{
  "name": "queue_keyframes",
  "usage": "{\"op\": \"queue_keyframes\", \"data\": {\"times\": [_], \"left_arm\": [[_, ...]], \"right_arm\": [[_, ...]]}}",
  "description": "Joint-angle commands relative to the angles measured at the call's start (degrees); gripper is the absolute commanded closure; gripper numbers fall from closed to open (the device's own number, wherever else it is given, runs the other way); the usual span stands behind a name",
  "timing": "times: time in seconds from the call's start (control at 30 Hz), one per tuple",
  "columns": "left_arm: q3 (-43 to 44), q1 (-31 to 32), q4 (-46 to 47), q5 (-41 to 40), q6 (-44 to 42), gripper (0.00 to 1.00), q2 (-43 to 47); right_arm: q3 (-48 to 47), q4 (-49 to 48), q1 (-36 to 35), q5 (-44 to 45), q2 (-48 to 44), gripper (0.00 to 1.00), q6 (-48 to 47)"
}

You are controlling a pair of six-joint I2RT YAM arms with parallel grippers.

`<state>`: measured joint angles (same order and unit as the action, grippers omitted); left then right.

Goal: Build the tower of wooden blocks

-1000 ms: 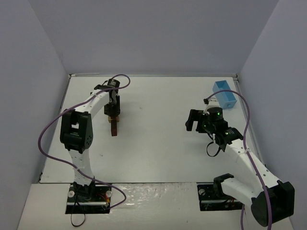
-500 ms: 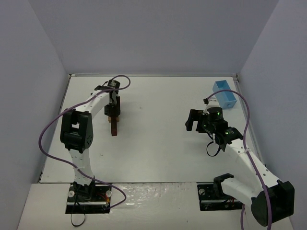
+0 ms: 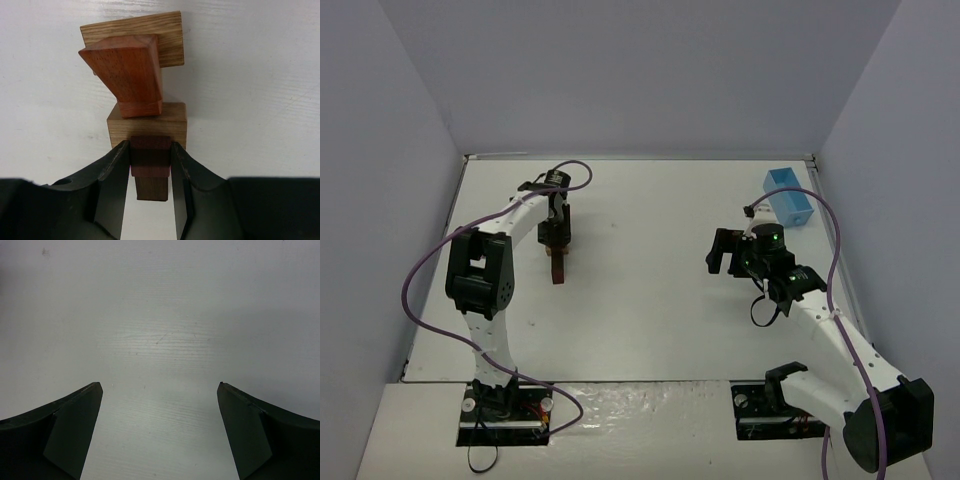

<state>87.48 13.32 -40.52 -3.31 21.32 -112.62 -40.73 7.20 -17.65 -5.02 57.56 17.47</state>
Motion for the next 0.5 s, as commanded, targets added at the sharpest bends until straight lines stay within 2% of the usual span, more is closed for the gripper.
{"op": "queue_keyframes", "data": {"times": [0.0,0.47], "left_arm": [[1.4,-0.8,1.2,-1.2,0.9,0.77,2.2],[2.2,-1.5,1.4,-0.3,1.5,0.75,1.6]], "right_arm": [[-2.0,-1.9,0.3,-0.8,-0.2,0.04,-0.6],[-2.1,-1.9,0.3,-1.0,-0.2,0.03,-0.7]]}}
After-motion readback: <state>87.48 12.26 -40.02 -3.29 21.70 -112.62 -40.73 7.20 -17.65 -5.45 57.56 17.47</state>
